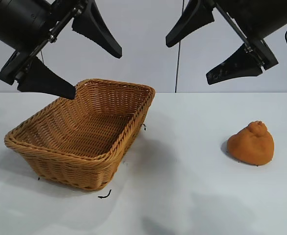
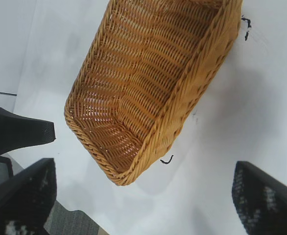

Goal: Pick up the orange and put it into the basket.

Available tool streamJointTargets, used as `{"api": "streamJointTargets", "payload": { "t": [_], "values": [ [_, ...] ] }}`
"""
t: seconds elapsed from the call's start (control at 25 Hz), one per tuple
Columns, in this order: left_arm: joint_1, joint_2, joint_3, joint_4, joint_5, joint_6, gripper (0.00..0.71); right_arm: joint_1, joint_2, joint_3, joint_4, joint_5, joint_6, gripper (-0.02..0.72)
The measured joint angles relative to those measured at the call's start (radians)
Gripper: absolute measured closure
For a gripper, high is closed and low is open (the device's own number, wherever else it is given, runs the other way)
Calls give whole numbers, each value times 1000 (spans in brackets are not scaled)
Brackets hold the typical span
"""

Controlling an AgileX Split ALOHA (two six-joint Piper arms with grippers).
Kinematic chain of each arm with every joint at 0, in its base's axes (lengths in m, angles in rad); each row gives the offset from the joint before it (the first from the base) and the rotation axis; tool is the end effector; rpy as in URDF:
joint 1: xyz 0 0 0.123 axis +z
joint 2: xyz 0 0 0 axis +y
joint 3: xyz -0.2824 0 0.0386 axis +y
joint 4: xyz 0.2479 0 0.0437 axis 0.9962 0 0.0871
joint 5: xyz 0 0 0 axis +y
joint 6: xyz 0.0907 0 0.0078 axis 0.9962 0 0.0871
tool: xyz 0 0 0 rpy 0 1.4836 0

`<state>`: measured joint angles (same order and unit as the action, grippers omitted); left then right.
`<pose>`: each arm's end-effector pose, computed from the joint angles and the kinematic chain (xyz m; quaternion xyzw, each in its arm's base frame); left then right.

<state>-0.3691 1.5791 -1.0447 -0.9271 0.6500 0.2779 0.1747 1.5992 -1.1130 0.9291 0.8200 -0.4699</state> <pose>0.2895 -0.1593 0.2552 0.0085 0.9142 -0.3558 0.1938 0.3136 0.1096 0.2661 -0.0477 0.9121 0.3489 0.2100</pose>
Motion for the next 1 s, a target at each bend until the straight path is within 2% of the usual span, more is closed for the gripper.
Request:
{"api": "streamJointTargets", "payload": {
  "t": [0.6, 0.8, 1.0],
  "values": [
    [0, -30, 0, -1, 7, -52, 18, 0, 0, 0, -2, -7, 0, 8],
    [0, -104, 0, 103, 14, -250, 18, 0, 0, 0, -3, -15, 0, 8],
    [-24, -172, 0, 294, 48, -533, 18, 0, 0, 0, -3, -19, 0, 8]
  ]
}}
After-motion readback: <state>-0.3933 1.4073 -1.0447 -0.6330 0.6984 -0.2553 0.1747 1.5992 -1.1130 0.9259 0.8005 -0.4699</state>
